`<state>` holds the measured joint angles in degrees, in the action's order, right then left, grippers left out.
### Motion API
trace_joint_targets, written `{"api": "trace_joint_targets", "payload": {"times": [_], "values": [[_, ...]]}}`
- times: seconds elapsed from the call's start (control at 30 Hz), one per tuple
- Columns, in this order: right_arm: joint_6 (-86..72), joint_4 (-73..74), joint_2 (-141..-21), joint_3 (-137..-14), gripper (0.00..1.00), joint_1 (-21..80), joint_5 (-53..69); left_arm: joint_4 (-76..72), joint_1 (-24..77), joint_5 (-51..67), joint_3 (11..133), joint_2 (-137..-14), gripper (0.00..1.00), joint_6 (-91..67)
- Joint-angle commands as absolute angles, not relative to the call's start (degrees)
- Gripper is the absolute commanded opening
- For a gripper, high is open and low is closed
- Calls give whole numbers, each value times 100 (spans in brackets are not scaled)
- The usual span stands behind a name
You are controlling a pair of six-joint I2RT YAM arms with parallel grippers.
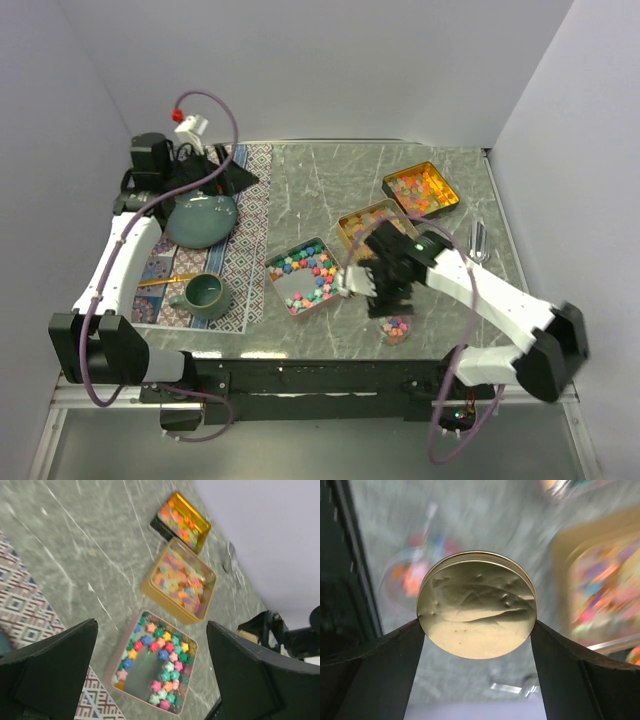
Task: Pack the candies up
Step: Close the bottle lid on the packing bottle.
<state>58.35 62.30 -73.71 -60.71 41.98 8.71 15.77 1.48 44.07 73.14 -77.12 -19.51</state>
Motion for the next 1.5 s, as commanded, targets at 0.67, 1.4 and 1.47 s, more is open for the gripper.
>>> {"api": "trace_joint_targets", "payload": {"times": [0.67,1.4,1.47], "values": [[6319,6293,-6653,-5010,82,3841,1124,1714,835,3999,6803,-8103,97,-1582],[6029,6310,-6830,-4755,81,4526,862,1714,835,4060,6601,-7840,97,-1573],[6064,6424,-6707,-4720,80,4526,800,1696,835,4078,6609,-7848,97,-1591]]}}
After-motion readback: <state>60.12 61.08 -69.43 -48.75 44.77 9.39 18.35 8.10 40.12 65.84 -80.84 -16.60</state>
